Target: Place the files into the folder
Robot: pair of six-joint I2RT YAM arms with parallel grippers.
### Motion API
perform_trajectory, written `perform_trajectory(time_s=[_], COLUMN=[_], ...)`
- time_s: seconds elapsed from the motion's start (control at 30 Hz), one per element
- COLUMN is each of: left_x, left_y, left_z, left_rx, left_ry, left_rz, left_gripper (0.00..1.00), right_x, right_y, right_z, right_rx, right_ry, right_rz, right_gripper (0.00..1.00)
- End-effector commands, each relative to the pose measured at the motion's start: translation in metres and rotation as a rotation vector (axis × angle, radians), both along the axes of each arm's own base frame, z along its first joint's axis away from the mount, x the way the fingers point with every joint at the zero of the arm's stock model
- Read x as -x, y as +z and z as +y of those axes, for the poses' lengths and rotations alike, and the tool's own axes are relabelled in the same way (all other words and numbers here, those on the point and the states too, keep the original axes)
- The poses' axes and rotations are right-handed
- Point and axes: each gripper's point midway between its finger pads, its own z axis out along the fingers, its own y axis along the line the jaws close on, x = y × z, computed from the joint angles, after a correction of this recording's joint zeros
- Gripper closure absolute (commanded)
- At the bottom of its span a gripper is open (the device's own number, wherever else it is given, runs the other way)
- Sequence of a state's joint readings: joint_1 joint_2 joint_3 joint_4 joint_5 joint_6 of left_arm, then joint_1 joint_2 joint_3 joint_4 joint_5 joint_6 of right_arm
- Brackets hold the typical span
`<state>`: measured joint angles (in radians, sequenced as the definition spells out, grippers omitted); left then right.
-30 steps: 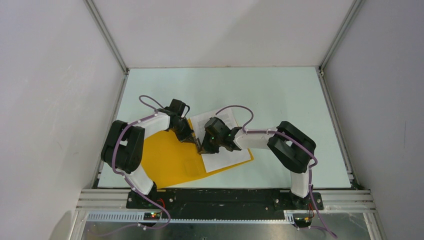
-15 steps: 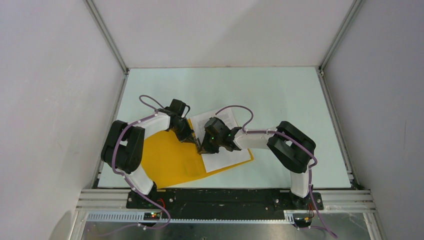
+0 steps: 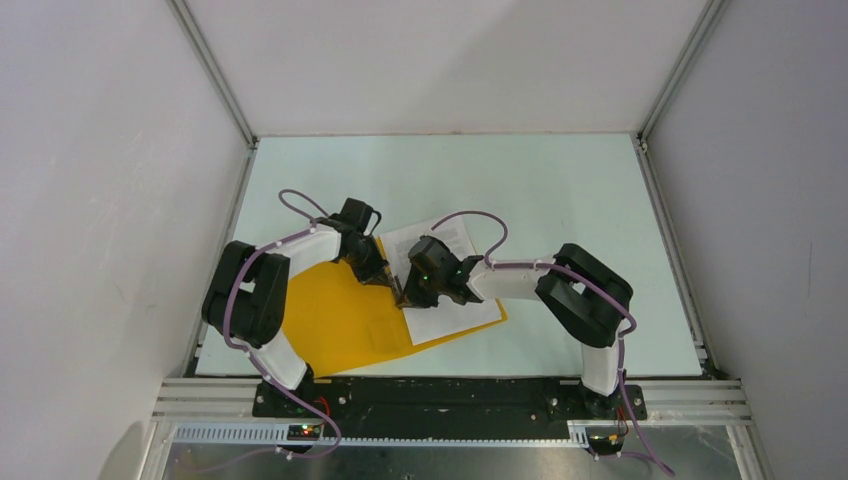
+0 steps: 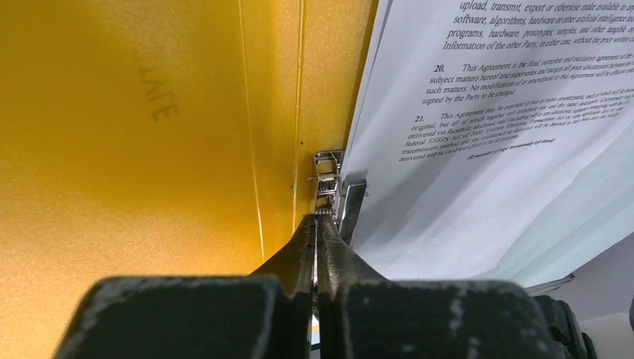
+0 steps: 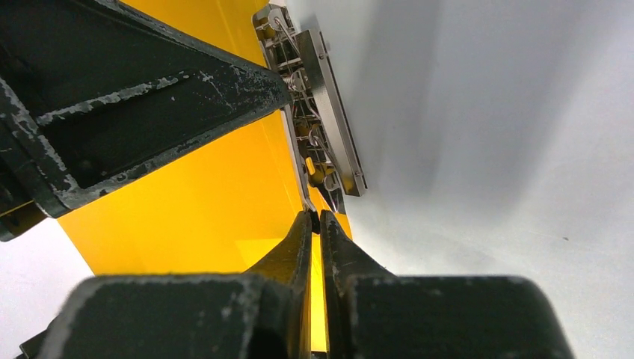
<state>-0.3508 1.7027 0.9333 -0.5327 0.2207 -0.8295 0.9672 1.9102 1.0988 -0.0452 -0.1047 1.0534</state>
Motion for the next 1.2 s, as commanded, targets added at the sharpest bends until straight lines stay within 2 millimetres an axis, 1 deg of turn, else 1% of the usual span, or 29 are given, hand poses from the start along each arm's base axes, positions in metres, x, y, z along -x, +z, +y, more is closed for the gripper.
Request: perform_trajectory(time_s=[0.0, 0.13, 0.27, 0.4, 0.53, 0.63, 0.83, 0.9, 1.03, 1.17], left_x=[0.044, 0.045, 0.045, 0.045, 0.046, 0.047, 0.047, 0.045, 0.043, 0.040], left_y=[-0.056, -0.056, -0.057, -0.057, -0.057, -0.057, -0.056, -0.054, -0.052, -0.049], left_z=[0.061, 0.062, 0.062, 0.062, 0.060, 0.058, 0.056, 0.055, 0.054, 0.052], left_rx=[-0.326, -0.331, -0.332, -0.331, -0.331, -0.330, -0.326, -0.323, -0.318, -0.306], left_ry=[-0.034, -0.031, -0.030, -0.030, -0.034, -0.038, -0.036, -0.033, -0.033, -0.034], left_rz=[0.142, 0.143, 0.145, 0.147, 0.149, 0.149, 0.142, 0.134, 0.127, 0.118], left_gripper=[1.00, 1.00, 1.00, 1.00, 1.00, 1.00, 1.00, 1.00, 1.00, 1.00], right_x=[0.021, 0.019, 0.020, 0.022, 0.023, 0.020, 0.017, 0.017, 0.014, 0.014], right_y=[-0.085, -0.086, -0.093, -0.098, -0.096, -0.087, -0.050, -0.041, -0.033, -0.030], right_z=[-0.102, -0.105, -0.111, -0.108, -0.102, -0.091, -0.057, -0.051, -0.047, -0.047], right_rx=[0.456, 0.468, 0.502, 0.498, 0.475, 0.422, 0.299, 0.288, 0.272, 0.267], right_ry=[-0.050, -0.054, -0.056, -0.044, -0.028, -0.015, 0.043, 0.056, 0.060, 0.061], right_rz=[0.064, 0.056, 0.056, 0.058, 0.053, 0.041, 0.006, -0.007, -0.022, -0.026], right_gripper=[1.00, 1.00, 1.00, 1.00, 1.00, 1.00, 1.00, 1.00, 1.00, 1.00])
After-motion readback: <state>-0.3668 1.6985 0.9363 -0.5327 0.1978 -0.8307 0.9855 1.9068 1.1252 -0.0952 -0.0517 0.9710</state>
